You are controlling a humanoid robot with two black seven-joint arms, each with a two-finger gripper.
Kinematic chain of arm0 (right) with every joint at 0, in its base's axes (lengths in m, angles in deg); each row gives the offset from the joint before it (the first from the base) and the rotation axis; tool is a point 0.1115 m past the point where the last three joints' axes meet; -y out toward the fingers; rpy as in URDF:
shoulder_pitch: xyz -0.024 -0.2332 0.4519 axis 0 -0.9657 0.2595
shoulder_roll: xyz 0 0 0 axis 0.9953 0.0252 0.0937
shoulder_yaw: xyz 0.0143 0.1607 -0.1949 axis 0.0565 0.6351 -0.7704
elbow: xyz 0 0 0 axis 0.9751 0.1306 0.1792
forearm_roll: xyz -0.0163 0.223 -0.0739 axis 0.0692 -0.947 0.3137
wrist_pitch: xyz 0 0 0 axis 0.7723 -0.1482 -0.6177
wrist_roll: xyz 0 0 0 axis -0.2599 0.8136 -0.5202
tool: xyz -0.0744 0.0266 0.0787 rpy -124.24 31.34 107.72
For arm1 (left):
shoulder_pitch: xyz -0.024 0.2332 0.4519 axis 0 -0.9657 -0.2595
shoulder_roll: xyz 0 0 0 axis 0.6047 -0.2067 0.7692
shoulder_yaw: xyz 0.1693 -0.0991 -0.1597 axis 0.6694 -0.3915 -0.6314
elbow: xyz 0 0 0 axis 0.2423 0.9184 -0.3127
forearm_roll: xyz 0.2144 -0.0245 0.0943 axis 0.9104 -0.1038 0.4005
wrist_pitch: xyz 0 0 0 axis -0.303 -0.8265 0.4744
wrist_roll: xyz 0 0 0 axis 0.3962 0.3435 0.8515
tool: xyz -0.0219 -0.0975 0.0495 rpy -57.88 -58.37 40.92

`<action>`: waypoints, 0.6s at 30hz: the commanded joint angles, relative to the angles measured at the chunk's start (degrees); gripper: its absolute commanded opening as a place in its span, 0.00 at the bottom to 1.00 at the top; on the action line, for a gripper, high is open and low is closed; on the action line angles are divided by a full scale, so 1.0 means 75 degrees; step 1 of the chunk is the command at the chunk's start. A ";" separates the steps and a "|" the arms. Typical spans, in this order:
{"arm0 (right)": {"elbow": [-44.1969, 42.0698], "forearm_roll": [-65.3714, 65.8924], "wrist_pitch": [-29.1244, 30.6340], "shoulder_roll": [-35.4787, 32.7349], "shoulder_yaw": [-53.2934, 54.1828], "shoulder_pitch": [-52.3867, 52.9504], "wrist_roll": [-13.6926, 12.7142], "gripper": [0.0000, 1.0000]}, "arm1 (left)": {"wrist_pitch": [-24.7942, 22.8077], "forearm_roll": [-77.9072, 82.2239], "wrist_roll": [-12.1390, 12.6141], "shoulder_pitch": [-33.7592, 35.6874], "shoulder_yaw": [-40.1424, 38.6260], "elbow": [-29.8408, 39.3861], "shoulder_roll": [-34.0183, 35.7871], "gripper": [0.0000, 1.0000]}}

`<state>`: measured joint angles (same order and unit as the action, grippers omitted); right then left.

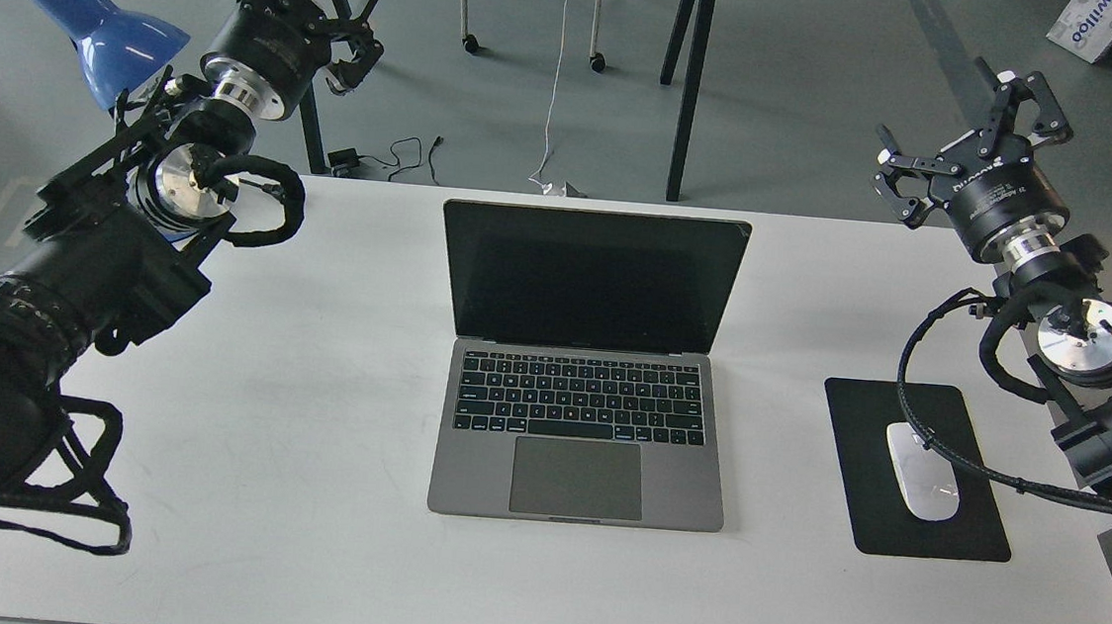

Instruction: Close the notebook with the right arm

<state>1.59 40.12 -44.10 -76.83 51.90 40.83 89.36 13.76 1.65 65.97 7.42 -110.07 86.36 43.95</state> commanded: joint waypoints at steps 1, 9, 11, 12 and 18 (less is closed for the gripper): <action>0.0013 0.0000 0.0000 0.0001 -0.0012 0.0001 0.0000 1.00 | 0.0000 0.0011 -0.0002 0.0011 0.0011 -0.0010 -0.0008 1.00; 0.0001 0.0024 0.0000 0.0036 -0.0245 0.0164 -0.0035 1.00 | 0.0000 0.0035 -0.0013 -0.0001 -0.0001 -0.0022 -0.0020 1.00; 0.0001 0.0036 0.0000 0.0164 -0.0514 0.0340 -0.0035 1.00 | 0.0000 0.0011 -0.0025 -0.0001 -0.0013 -0.0022 -0.0008 1.00; -0.0011 0.0036 0.0000 0.0246 -0.0620 0.0422 -0.0024 1.00 | 0.0000 0.0011 -0.0037 -0.0001 -0.0013 -0.0022 -0.0008 1.00; -0.0057 0.0047 0.0000 0.0750 -0.0785 0.0820 0.0023 1.00 | 0.0000 0.0023 -0.0131 -0.0001 -0.0001 -0.0010 -0.0020 1.00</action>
<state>1.49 40.38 -44.10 -72.95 46.24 45.61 89.36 13.77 1.74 65.17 7.44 -110.14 86.19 43.91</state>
